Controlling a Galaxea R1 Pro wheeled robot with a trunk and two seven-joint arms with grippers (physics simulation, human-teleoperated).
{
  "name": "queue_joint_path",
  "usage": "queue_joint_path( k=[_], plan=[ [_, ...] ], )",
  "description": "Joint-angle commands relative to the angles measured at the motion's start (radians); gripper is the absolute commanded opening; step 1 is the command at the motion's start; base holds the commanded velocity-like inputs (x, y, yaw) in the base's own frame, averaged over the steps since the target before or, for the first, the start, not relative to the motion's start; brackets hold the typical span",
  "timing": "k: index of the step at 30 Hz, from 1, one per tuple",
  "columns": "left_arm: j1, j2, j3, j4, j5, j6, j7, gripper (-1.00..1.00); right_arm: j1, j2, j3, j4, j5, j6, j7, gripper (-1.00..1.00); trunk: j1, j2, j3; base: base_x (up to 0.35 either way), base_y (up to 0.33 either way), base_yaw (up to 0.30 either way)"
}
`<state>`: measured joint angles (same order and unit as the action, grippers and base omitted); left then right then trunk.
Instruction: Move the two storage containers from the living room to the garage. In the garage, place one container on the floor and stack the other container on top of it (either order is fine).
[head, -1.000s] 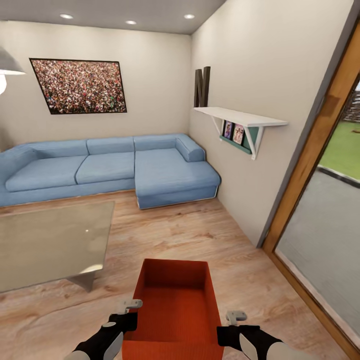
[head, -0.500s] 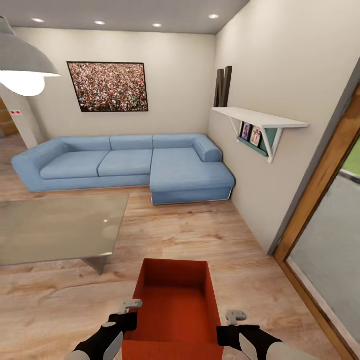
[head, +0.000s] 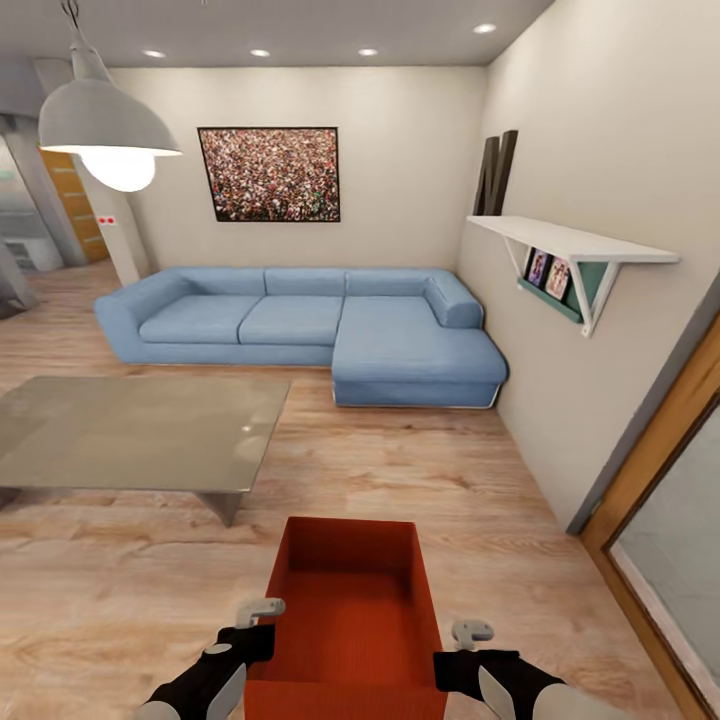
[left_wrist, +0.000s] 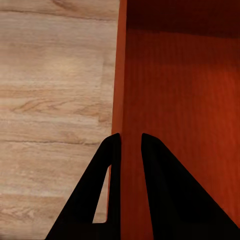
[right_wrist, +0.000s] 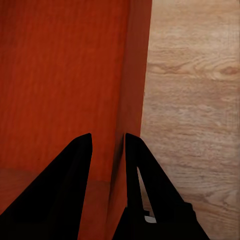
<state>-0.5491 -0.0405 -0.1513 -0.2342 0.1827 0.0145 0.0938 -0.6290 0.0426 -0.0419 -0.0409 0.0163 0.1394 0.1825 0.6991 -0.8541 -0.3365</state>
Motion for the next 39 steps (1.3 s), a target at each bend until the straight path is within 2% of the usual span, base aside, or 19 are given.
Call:
queue_joint_path(
  k=[1,39],
  plan=[
    [0.0,0.001,-0.031,0.003,0.026,0.002,0.009,-1.0,-0.001,-0.02,-0.021,-0.059,0.004,-0.032,-0.007,-1.0,0.0,-0.001,-0.001,-0.001,-0.047,0.28],
    [0.0,0.001,-0.031,0.003,0.026,0.002,0.008,-1.0,0.0,-0.02,-0.021,-0.059,0.004,-0.032,-0.01,-1.0,0.0,-0.001,-0.001,0.0,-0.004,0.28]
  ],
)
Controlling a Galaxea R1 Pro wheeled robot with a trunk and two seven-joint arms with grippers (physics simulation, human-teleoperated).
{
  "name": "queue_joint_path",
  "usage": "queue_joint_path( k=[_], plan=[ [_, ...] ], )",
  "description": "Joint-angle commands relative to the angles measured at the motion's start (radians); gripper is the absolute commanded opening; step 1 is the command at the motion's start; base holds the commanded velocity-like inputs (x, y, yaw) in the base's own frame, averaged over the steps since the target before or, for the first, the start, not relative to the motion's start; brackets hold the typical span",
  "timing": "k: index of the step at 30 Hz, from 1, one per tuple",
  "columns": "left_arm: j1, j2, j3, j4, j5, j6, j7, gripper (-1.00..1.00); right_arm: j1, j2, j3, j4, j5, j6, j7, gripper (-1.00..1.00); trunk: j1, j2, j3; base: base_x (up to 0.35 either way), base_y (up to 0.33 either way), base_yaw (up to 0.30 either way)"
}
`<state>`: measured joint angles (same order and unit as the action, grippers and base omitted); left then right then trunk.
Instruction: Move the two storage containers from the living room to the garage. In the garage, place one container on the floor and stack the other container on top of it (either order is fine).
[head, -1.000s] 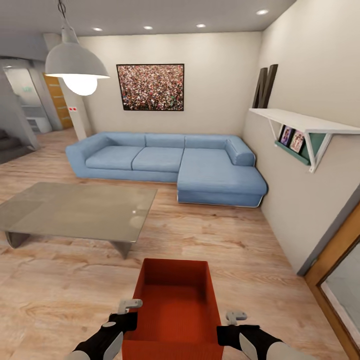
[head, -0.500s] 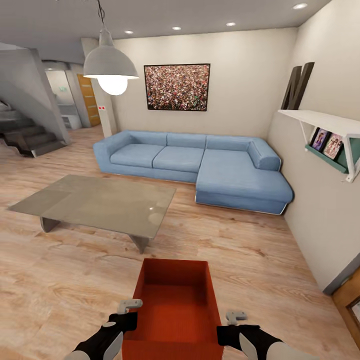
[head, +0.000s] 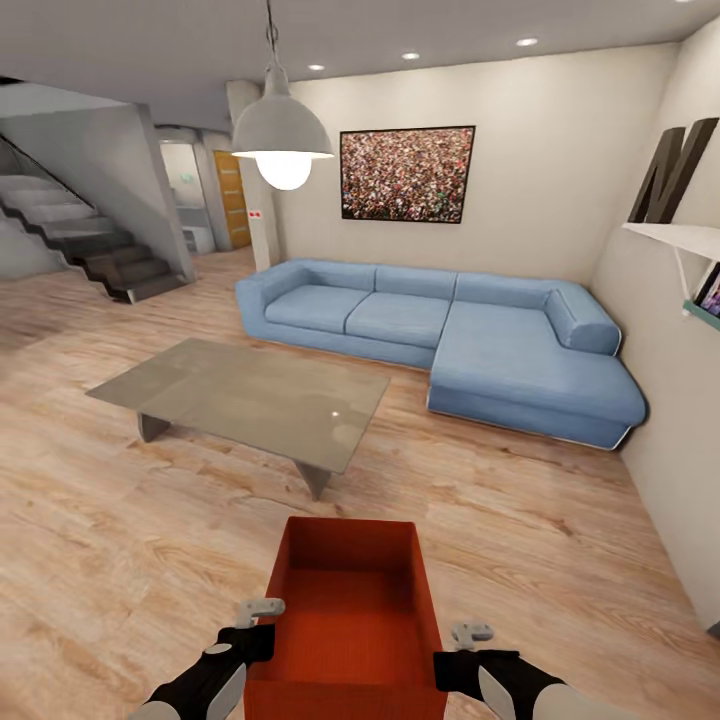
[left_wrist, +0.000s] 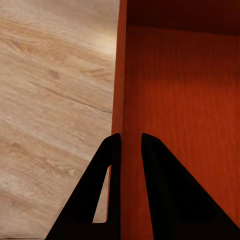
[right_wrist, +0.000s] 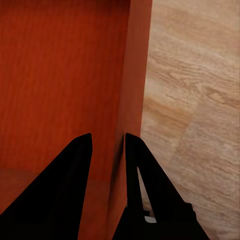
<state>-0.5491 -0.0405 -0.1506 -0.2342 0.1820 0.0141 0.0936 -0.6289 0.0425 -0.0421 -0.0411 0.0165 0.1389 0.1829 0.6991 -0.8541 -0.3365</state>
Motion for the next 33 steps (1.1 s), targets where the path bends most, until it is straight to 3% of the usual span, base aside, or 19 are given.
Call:
queue_joint_path(
  k=[1,33],
  plan=[
    [0.0,0.001,-0.032,0.003,0.027,0.002,0.008,-1.0,0.0,-0.02,-0.02,-0.059,0.003,-0.032,-0.01,-1.0,0.0,-0.001,-0.001,0.0,0.0,0.28],
    [0.0,0.001,-0.032,0.003,0.027,0.003,0.009,-1.0,-0.001,-0.017,-0.016,-0.059,0.003,-0.032,-0.013,-1.0,0.0,-0.001,0.001,0.0,0.0,0.282]
  ],
)
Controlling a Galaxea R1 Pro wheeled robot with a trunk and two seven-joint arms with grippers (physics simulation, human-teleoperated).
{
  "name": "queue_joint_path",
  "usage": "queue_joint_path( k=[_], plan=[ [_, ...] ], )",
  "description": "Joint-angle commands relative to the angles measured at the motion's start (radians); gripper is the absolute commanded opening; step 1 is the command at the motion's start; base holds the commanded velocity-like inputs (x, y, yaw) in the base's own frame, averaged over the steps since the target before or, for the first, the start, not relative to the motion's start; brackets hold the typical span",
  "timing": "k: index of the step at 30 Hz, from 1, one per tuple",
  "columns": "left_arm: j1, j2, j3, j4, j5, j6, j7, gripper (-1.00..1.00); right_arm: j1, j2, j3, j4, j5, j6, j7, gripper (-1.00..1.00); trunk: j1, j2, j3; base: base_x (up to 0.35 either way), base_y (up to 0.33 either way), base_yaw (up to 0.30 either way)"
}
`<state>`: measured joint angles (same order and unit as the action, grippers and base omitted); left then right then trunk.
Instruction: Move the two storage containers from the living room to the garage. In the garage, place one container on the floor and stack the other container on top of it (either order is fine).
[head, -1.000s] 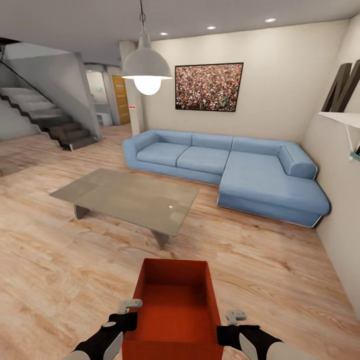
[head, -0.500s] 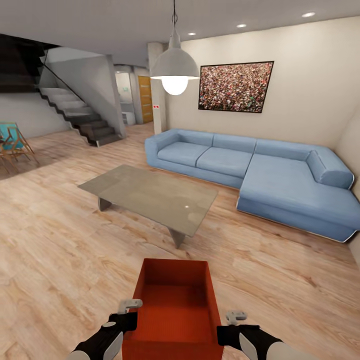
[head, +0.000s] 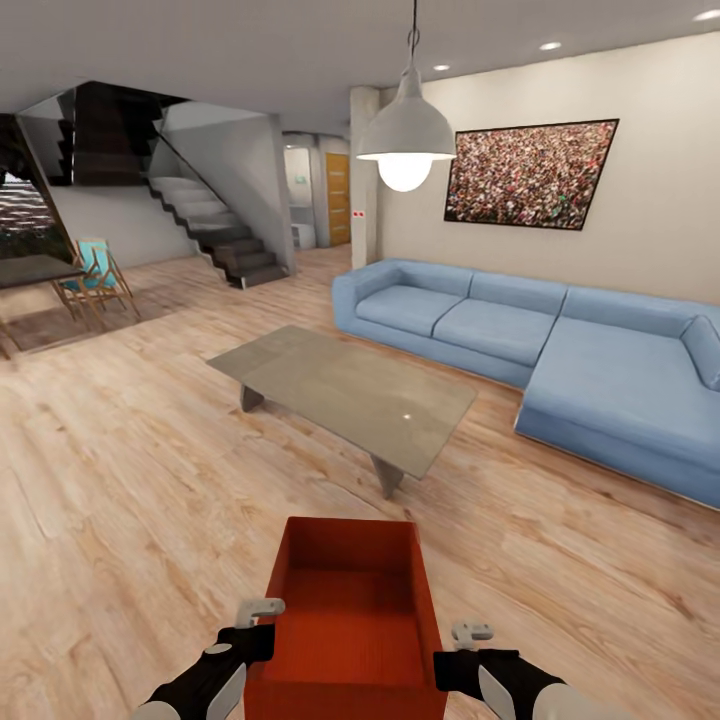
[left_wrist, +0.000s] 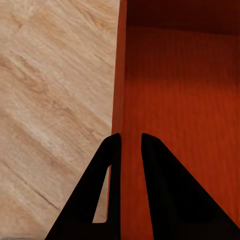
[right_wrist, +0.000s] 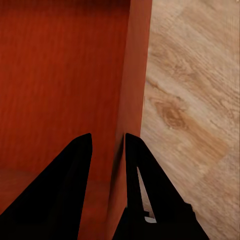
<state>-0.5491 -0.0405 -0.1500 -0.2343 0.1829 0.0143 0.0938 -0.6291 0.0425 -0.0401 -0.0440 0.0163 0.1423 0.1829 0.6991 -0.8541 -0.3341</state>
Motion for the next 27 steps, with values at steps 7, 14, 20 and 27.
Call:
queue_joint_path(
  k=[7,14,20,27],
  plan=[
    [0.0,0.001,-0.033,0.003,0.026,0.003,0.008,-1.0,0.0,-0.016,-0.02,-0.056,0.004,-0.035,-0.016,-1.0,0.0,-0.001,0.004,0.0,0.0,0.271],
    [0.0,0.001,-0.033,0.003,0.026,0.003,0.008,-1.0,0.0,-0.016,-0.019,-0.056,0.004,-0.035,-0.016,-1.0,0.0,-0.001,0.009,0.0,0.0,0.258],
    [0.0,0.001,-0.033,0.003,0.026,0.003,0.009,-1.0,0.0,-0.015,-0.018,-0.056,0.004,-0.036,-0.016,-1.0,0.0,-0.001,0.014,0.0,0.0,0.249],
    [0.0,0.001,-0.033,0.003,0.026,0.002,0.009,-1.0,0.0,-0.016,-0.019,-0.056,0.004,-0.036,-0.016,-1.0,0.0,-0.001,0.021,0.0,0.0,0.246]
  ],
)
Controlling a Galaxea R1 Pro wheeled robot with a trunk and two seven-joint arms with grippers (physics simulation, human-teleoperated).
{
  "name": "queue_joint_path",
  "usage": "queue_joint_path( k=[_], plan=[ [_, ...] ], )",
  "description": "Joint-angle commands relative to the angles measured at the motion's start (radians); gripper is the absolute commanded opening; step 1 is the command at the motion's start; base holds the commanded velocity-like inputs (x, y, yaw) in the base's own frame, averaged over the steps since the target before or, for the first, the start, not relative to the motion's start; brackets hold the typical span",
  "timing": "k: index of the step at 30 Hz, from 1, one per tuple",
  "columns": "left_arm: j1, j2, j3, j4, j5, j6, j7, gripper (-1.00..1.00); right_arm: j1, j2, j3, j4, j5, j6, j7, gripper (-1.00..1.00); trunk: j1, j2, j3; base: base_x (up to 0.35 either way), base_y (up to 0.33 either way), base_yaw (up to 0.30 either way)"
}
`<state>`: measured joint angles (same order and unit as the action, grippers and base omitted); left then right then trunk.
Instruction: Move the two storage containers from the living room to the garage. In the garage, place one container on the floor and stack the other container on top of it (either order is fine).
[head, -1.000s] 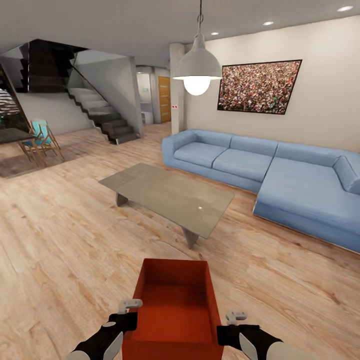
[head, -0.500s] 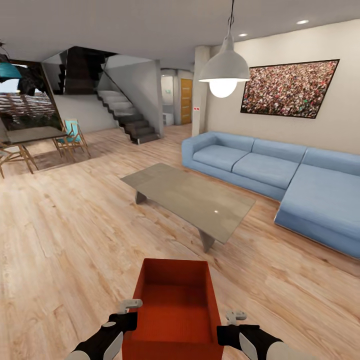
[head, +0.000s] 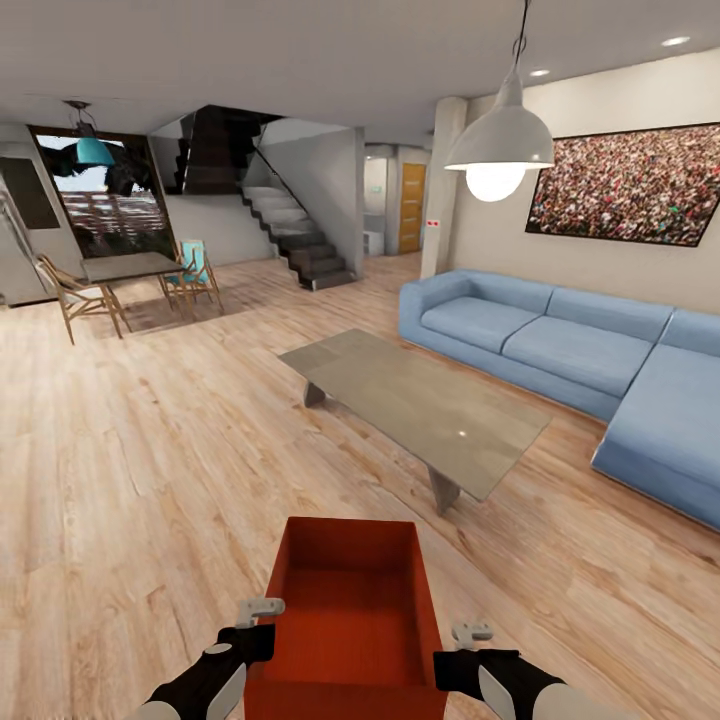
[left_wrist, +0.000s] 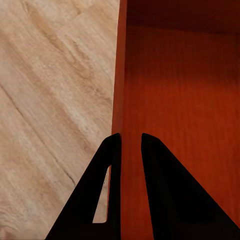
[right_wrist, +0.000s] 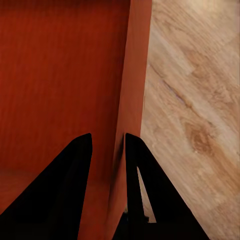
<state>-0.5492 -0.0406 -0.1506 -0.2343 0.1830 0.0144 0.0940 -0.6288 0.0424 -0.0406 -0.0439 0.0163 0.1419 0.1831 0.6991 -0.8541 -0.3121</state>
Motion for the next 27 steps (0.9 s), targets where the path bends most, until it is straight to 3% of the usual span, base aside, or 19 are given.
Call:
queue_joint_path(
  k=[1,27],
  plan=[
    [0.0,0.001,-0.032,0.003,0.026,0.002,0.008,-1.0,0.0,-0.016,-0.019,-0.056,0.004,-0.035,-0.016,-1.0,0.0,-0.001,0.0,0.0,0.0,0.245],
    [0.0,0.001,-0.032,0.003,0.027,0.003,0.007,-1.0,0.0,-0.012,-0.017,-0.054,0.005,-0.035,-0.017,-1.0,0.0,-0.001,0.026,0.0,0.0,0.231]
  ],
)
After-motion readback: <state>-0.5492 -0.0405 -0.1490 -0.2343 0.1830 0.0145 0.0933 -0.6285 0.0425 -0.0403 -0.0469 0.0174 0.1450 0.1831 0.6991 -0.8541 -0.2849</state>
